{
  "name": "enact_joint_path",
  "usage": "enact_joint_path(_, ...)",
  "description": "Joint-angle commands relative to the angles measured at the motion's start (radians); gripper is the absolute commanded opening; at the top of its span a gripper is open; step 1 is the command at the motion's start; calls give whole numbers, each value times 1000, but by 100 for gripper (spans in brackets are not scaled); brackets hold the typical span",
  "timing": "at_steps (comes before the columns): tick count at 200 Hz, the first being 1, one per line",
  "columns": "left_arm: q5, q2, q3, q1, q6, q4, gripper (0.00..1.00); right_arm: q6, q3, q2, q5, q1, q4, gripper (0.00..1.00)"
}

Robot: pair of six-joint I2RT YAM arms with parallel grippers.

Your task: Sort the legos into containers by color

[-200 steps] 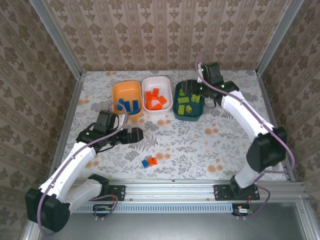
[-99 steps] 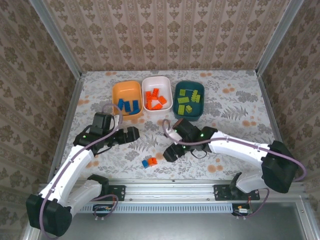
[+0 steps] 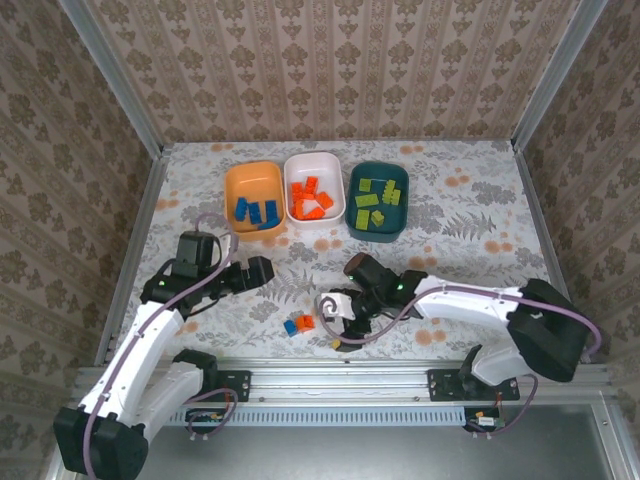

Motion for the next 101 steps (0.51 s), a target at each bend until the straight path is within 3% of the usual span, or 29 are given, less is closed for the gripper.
enact_joint_path(1,25,-16,-8,14,-4,-12,100,-116,50,69,-58,8,53,85)
enact_joint_path(101,42,-23,-12,53,22,-26,100,-70,259,345,-27,47,52,79)
